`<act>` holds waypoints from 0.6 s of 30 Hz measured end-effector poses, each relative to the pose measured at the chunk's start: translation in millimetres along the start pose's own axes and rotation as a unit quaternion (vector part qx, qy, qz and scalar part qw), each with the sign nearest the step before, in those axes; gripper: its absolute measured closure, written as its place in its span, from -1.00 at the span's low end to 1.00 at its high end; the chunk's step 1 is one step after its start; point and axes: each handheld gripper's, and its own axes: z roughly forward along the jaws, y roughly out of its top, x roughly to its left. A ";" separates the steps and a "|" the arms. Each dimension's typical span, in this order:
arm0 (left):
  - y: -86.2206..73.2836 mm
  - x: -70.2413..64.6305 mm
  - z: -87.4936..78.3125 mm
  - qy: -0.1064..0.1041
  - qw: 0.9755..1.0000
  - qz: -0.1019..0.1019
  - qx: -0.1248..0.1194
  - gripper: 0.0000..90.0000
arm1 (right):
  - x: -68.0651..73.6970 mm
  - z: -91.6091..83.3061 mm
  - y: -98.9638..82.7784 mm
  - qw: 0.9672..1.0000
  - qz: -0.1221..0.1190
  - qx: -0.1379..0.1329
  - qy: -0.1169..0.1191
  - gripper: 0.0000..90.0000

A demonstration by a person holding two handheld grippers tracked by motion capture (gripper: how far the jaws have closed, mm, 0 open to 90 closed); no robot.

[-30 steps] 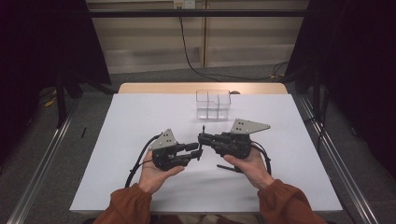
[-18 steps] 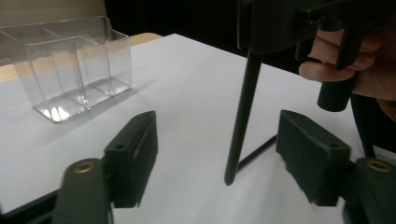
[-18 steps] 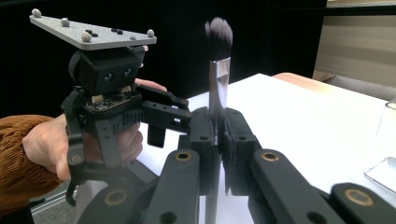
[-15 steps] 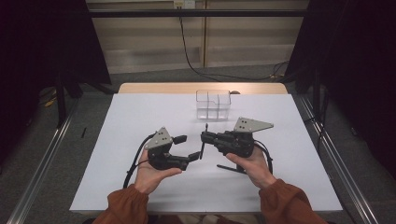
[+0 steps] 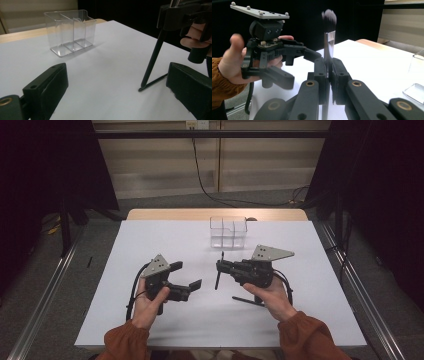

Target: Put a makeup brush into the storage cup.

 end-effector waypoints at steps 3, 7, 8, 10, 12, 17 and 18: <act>-3.1 4.2 -5.2 0.016 1.000 -0.021 -0.010 -0.94 | 0.0 -0.1 0.3 1.000 0.002 -0.003 -0.002 0.87; -6.6 7.9 -11.5 0.026 0.999 -0.018 -0.015 -0.94 | -1.7 0.7 -0.3 1.000 -0.001 0.002 -0.008 0.87; -7.5 8.9 -13.2 0.027 0.999 -0.019 -0.017 -0.94 | -1.7 0.7 -0.3 1.000 -0.001 0.002 -0.008 0.87; -9.0 12.6 -20.0 0.034 0.999 -0.019 -0.022 -0.94 | -2.1 0.4 0.0 1.000 -0.001 0.000 -0.008 0.87; -9.4 15.8 -26.0 0.045 0.999 -0.014 -0.021 -0.94 | -2.8 0.3 0.2 1.000 -0.001 0.000 -0.009 0.87; -12.4 18.9 -38.2 0.064 0.998 -0.012 -0.026 -0.95 | -4.8 0.6 0.3 1.000 0.003 -0.002 -0.009 0.87; -13.4 19.0 -39.9 0.065 0.998 -0.008 -0.023 -0.95 | -5.1 0.5 0.4 1.000 0.003 -0.002 -0.009 0.87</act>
